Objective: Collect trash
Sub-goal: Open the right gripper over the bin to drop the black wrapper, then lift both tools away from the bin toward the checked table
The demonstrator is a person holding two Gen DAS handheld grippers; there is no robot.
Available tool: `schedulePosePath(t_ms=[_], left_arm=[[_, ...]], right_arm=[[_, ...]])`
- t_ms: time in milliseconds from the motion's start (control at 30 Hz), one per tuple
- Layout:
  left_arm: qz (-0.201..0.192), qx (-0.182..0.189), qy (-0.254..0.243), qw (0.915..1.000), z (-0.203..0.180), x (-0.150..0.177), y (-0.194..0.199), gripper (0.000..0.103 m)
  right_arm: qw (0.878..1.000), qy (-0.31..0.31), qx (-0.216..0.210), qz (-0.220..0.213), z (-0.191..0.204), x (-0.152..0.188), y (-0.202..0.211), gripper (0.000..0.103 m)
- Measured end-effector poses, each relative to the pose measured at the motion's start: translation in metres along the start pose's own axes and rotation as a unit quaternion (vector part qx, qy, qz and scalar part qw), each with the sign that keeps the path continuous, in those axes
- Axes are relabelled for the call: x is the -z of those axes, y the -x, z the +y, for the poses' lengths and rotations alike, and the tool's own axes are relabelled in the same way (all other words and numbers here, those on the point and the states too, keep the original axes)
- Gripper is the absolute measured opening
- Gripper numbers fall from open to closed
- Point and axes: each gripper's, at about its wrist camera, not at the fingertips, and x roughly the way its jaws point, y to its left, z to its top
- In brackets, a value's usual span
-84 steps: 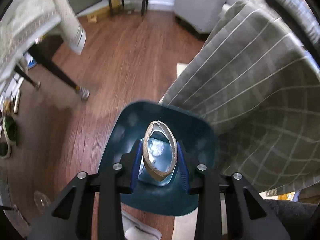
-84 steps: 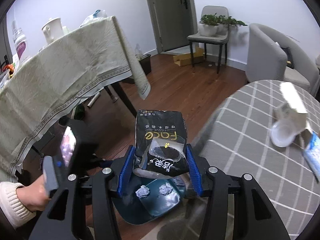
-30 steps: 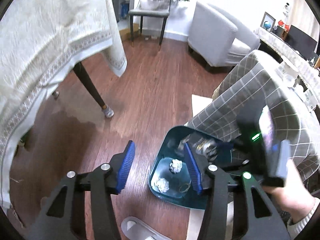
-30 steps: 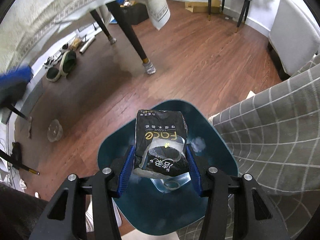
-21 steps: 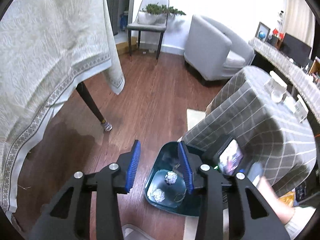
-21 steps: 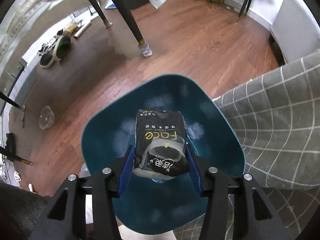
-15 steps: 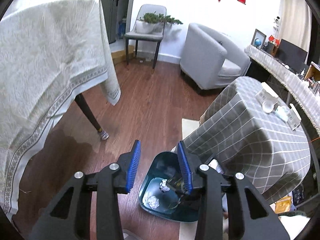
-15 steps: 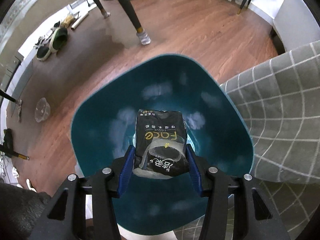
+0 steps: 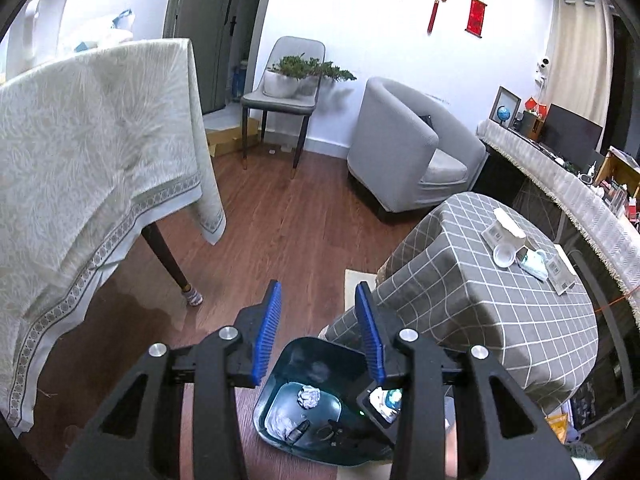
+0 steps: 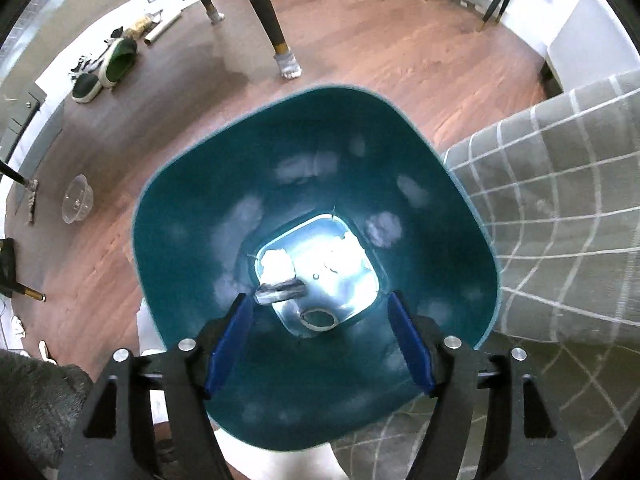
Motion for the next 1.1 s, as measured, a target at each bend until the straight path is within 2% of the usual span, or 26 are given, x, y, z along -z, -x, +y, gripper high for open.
schedulePosePath(t_ms=[200, 333, 567, 767, 1100], left_arm=[[-0.018, -0.002, -0.008, 0.9998, -0.019, -0.010, 0.003, 0.052], [-0.032, 0.002, -0.014, 0.9994, -0.032, -0.016, 0.006, 0.064], [-0.042, 0.004, -0.022, 0.9989, -0.052, -0.023, 0.003, 0.066], [-0.042, 0.017, -0.027, 0.9986, -0.072, -0.026, -0.004, 0.071], [-0.035, 0.040, -0.038, 0.9979, -0.110, -0.025, -0.025, 0.077]], right_arm=[[0.999, 0.008, -0.008, -0.052, -0.004, -0.002, 0.045, 0.071], [0.995, 0.016, -0.020, -0.101, -0.003, -0.005, 0.081, 0.072], [0.983, 0.016, -0.029, -0.182, -0.015, -0.003, 0.140, 0.075], [0.969, -0.006, -0.018, -0.248, -0.040, 0.009, 0.187, 0.077], [0.956, -0.054, 0.023, -0.289, -0.095, 0.044, 0.223, 0.077]])
